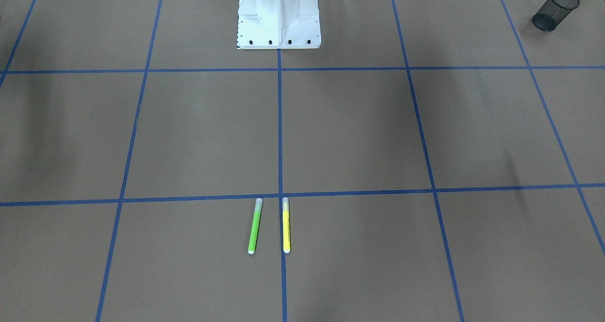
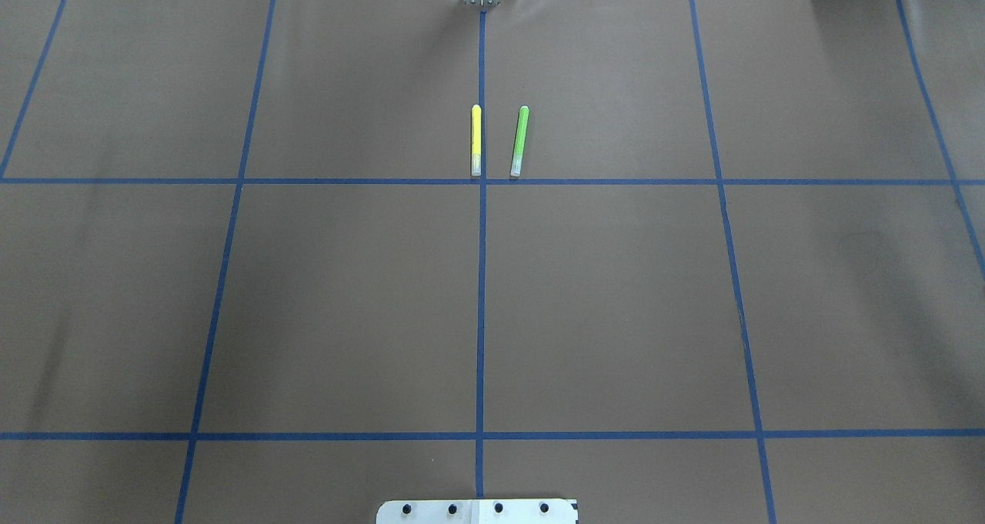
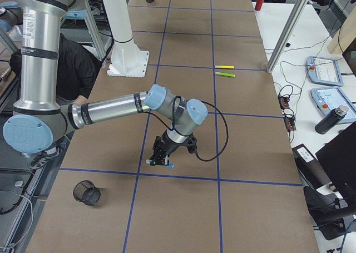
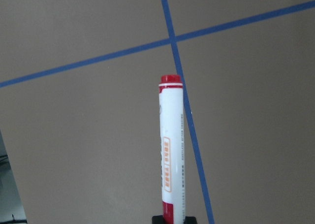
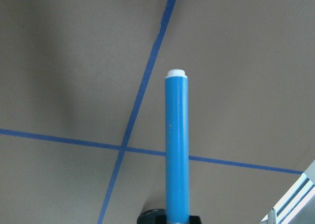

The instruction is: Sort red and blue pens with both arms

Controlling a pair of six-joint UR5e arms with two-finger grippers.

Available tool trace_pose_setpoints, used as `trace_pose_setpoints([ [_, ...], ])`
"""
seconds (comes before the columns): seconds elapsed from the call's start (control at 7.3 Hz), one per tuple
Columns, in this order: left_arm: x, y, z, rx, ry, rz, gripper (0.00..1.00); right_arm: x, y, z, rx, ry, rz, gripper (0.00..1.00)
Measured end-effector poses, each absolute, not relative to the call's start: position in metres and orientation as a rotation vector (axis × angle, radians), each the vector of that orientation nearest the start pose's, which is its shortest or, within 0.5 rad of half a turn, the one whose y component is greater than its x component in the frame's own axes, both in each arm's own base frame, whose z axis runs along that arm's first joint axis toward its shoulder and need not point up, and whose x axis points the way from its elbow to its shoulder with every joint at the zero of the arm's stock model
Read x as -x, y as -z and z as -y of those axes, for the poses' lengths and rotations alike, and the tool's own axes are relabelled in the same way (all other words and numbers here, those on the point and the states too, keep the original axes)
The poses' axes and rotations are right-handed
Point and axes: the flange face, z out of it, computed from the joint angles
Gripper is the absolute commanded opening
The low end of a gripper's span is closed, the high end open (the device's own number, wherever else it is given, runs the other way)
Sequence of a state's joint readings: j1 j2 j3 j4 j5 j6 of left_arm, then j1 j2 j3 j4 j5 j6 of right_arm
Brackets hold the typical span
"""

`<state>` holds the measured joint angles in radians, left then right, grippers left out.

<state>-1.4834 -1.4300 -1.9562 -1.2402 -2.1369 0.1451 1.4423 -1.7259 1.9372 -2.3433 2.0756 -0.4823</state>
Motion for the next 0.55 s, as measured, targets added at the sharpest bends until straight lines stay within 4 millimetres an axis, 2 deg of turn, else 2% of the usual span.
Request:
trace_pose_setpoints([
  [0.27, 0.057, -0.596, 0.388, 0.107, -0.188, -0.575, 0.00, -0.068, -0.659, 0.308, 0.545, 0.416, 0.660, 0.00],
  [0.41, 0.061, -0.593, 0.382, 0.124, -0.180, -0.580, 0.00, -0.077, -0.670, 0.280, 0.603, 0.378, 0.713, 0.00],
  [0.55, 0.063, -0.585, 0.377, 0.135, -0.175, -0.583, 0.00, -0.083, -0.674, 0.259, 0.662, 0.330, 0.767, 0.00],
])
